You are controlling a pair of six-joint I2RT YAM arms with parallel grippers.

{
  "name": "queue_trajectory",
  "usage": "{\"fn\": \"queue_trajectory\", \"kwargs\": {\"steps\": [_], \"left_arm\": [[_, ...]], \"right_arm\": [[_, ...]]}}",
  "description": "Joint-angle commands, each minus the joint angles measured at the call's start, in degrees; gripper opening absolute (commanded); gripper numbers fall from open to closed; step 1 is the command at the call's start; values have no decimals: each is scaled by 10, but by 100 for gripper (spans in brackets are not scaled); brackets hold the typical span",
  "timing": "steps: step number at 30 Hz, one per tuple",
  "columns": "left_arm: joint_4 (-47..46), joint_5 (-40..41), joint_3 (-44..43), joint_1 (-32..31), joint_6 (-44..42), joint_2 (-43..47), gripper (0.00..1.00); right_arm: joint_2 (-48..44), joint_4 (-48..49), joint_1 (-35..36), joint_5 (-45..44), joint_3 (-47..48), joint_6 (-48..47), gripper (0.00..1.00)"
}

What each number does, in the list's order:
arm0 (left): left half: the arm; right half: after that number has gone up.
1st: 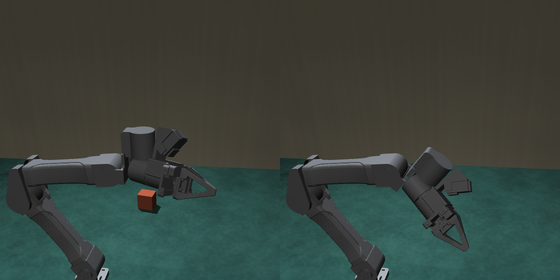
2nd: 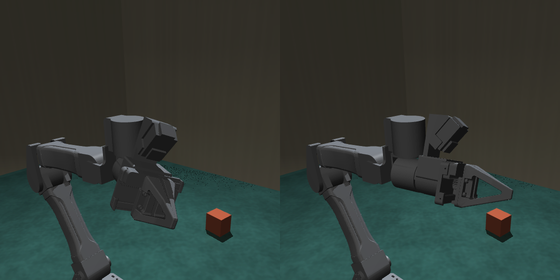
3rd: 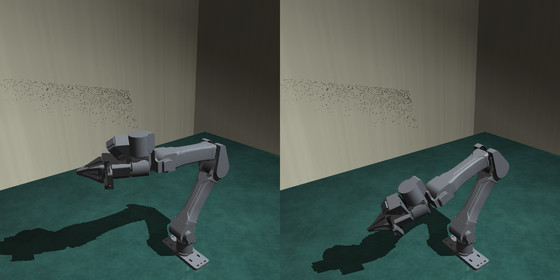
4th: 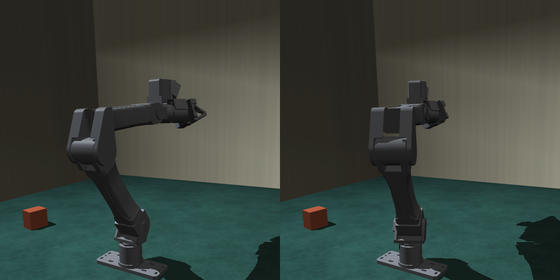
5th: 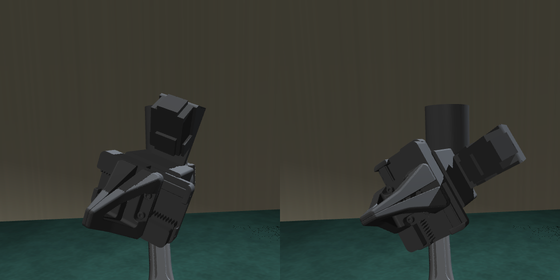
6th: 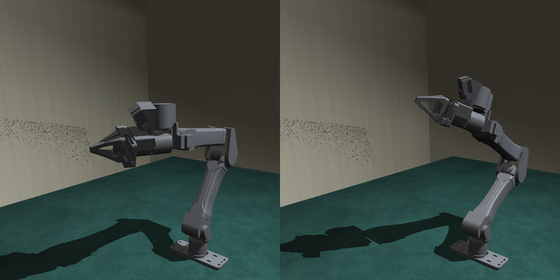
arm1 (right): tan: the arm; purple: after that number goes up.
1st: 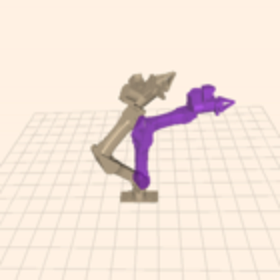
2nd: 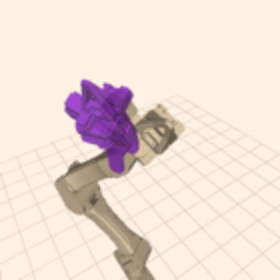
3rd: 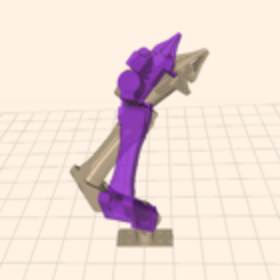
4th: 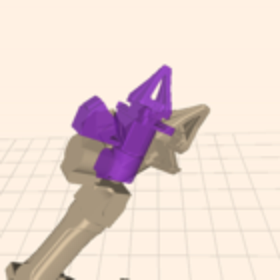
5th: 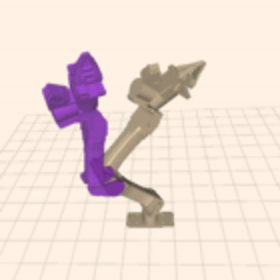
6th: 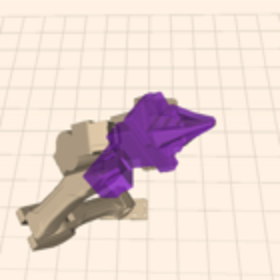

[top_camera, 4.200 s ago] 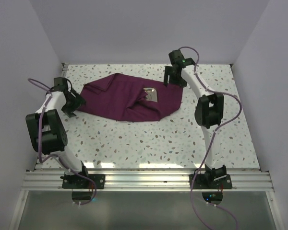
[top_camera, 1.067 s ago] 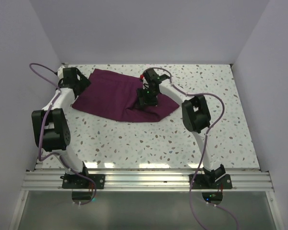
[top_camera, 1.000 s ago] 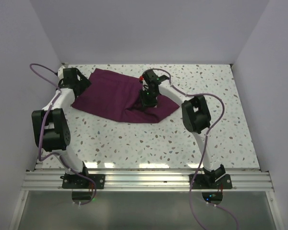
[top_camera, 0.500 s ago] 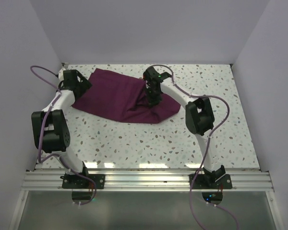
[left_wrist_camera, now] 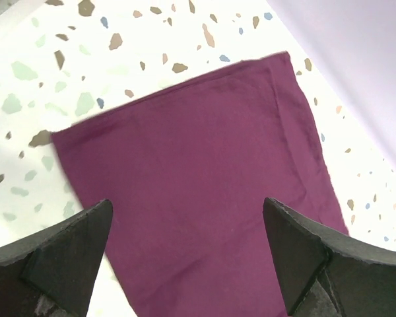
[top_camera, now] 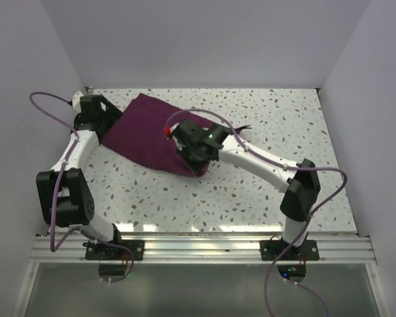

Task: Open and lay out the surgical kit
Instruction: Open the surgical kit at the center of the board.

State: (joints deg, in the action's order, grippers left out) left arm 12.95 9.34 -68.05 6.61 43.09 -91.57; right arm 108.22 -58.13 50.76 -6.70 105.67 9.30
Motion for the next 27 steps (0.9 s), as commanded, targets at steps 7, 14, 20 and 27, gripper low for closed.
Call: {"fn": "queue_trajectory", "kwargs": {"steps": [7,14,20,27], "left_arm": [[26,73,56,-26,36,115,99],[125,99,79,-82,45,168,99],[136,96,162,-86,49,265,100],[88,2,198,-92,-7,253,99]], "right_arm": [[-173,-1,160,9,-315,61,45],[-256,-7,160,-88,-424,180,98],[-367,-4,67,-66,-460,331,98],[-421,107,-187,79,-571,361,98]]}}
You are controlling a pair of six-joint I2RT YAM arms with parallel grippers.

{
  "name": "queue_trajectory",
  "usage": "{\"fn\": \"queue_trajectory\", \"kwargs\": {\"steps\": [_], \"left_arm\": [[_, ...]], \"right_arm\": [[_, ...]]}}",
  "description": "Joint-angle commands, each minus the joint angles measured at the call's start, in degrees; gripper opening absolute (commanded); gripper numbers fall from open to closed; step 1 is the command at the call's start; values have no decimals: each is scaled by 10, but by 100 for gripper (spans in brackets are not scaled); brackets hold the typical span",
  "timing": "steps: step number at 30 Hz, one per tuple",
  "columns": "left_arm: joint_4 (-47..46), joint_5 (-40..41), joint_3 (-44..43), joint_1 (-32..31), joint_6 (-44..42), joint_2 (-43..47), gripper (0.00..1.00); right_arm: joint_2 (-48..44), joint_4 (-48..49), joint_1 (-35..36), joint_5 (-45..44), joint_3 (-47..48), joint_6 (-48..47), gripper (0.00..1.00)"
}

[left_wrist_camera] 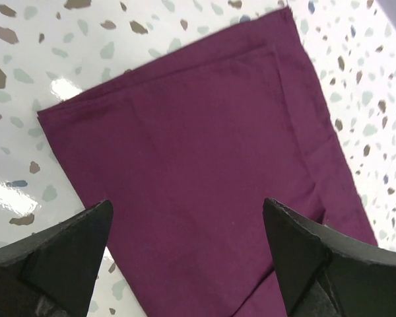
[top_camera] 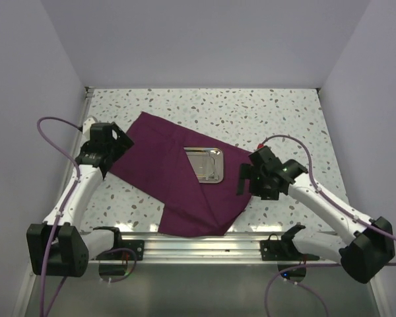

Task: Open and lay out the surgical kit
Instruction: Open the surgical kit at the center of the board, then move the surgical kit at the center of the board.

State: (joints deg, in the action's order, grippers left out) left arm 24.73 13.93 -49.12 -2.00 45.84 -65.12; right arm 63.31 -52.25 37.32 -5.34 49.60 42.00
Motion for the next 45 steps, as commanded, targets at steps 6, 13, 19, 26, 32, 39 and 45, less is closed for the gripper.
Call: {"fn": "queue_trajectory", "kwargs": {"steps": [6,13,19,26,32,39,45], "left_arm": [[-45,-69,12,-8,-61,-39,98],[-43,-102,19,-7,-88,-34,99],[-52,-111,37,-7,-113,-23,99],[-50,-78,28,-5,-145,-42,99],[-79,-100,39,34,-115,-83,99],[-86,-67,-25,38,-115,-192,96],[-93,-20,-106,43,-120,-304,96]], "right_arm": [[168,99,-202,105,20,19,98],[348,123,-260,54,137,19,97],[465,156,-260,57,208,49,79],[563,147,-261,54,290,39,2],[650,81,-262,36,479,2,0],[842,-8,-300,25,795,4,0],[888,11,-347,41,846,54,0]]}}
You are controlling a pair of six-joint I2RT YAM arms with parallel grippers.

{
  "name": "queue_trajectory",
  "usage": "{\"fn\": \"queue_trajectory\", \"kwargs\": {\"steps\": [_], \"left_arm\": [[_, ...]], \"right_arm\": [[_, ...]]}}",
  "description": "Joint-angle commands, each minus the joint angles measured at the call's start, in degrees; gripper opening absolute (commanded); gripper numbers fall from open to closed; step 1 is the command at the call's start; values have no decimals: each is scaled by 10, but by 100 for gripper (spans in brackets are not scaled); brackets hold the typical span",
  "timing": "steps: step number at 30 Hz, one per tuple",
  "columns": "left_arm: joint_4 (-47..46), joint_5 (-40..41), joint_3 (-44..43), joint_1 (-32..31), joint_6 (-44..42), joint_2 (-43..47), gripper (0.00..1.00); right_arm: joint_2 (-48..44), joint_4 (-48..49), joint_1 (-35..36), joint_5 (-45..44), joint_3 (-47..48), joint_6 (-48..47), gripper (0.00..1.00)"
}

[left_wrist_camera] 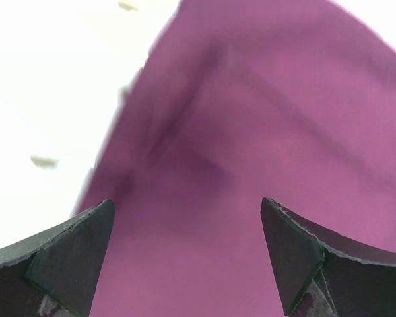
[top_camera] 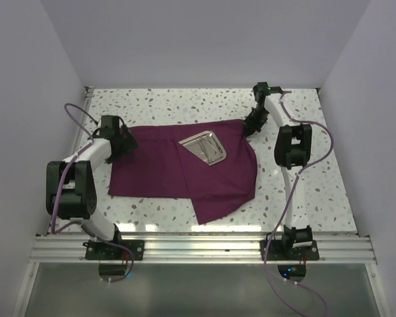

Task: Open and lay out the surgical kit
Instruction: Move the surgical kit at the center of the board.

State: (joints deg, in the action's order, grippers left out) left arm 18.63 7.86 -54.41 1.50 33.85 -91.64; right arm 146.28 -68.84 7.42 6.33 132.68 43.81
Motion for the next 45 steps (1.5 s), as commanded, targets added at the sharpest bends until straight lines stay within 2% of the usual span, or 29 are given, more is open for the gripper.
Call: {"fn": "queue_trajectory", "kwargs": {"steps": [1,6,15,18,22,25,28,29,32,34,36,37,40,41,45], "left_arm": [[-29,56,-81,9,-5,-53,95],[-30,67,-147,35,-23,-145,95],[-66,-36,-221,43,-31,-266,93],[-97,-65,-249,32,-26,-288,91],[-94,-107,-305,12,-18,-334,89],[-88,-118,-336,4,-9,-362,83],[-90,-129,-342,2,-2,-375,72],[-90,-134,-343,1,-1,-377,65],[-80,-152,-338,2,0,-376,58],[-77,-155,-321,2,-6,-361,58],[-69,-157,-304,1,-20,-342,63],[-59,-161,-303,2,-29,-338,69],[-29,-145,-294,2,-56,-319,80],[-27,-136,-290,2,-68,-306,87],[-13,-80,-286,10,-91,-285,92]], "right_arm": [[60,184,-53,-72,15,37,0],[84,203,-72,-41,30,31,0],[93,216,-73,-27,26,28,0],[89,223,-72,-25,13,30,0],[81,230,-72,-25,-4,32,0],[81,229,-72,-25,-8,30,0],[81,228,-72,-25,-10,31,0],[80,229,-72,-25,-10,32,0],[78,225,-72,-24,-12,34,0],[75,224,-88,-24,-16,33,0],[68,225,-89,-25,-27,32,0],[65,227,-89,-25,-32,31,0],[55,228,-89,-28,-50,29,0],[52,230,-89,-28,-58,28,0],[41,229,-89,-29,-69,22,0]]}}
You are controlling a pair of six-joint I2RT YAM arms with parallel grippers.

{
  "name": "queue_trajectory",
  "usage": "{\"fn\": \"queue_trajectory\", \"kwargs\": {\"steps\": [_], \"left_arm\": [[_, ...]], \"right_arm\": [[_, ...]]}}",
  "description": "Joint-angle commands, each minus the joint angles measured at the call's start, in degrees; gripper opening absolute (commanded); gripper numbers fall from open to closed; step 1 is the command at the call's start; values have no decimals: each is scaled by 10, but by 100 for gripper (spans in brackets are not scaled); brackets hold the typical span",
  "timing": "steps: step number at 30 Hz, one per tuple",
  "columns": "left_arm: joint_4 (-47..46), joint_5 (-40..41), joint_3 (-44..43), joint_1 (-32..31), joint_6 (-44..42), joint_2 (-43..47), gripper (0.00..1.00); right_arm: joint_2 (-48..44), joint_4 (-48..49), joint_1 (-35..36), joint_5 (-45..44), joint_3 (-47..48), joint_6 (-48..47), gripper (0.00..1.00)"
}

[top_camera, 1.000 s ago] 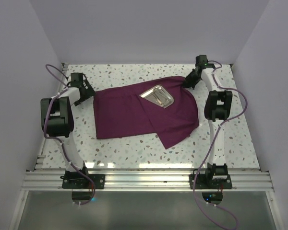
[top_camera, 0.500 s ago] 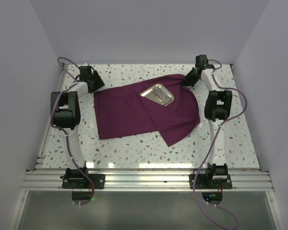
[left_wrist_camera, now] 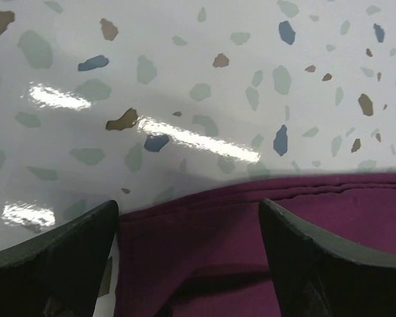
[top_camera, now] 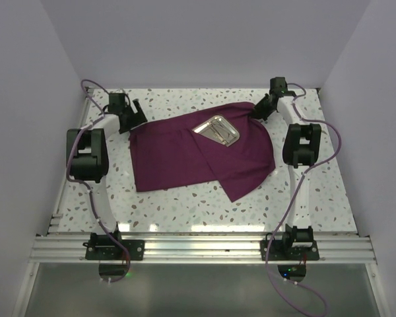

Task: Open and lay out the surgical kit
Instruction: Move the surgical kit at the center of the board.

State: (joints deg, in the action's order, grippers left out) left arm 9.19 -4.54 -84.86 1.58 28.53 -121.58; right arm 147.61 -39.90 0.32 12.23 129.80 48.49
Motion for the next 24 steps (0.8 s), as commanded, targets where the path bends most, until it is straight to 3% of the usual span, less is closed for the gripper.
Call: {"fn": "queue_trajectory", "kwargs": {"steps": [1,9,12,20,21,22,24], "left_arm": [[86,60,16,13,-40,19,92],[92,48,16,40,-57,32,88],[72,-4,42,36,-47,30,84],[27,-66,84,-27,-11,12,79],[27,-71,82,-31,-9,8,77],[27,-72,80,-31,-5,5,62],[28,-66,66,-32,-2,-6,44]], "right_arm": [[25,-63,-19,-89,-41,-27,0],[10,-65,-18,-94,-57,-36,0],[3,-60,-19,-94,-73,-34,0],[-8,-47,-18,-96,-104,-29,0],[-10,-46,-19,-96,-105,-29,0],[-12,-44,-19,-97,-107,-29,0],[-14,-42,-18,-99,-112,-29,0]]}}
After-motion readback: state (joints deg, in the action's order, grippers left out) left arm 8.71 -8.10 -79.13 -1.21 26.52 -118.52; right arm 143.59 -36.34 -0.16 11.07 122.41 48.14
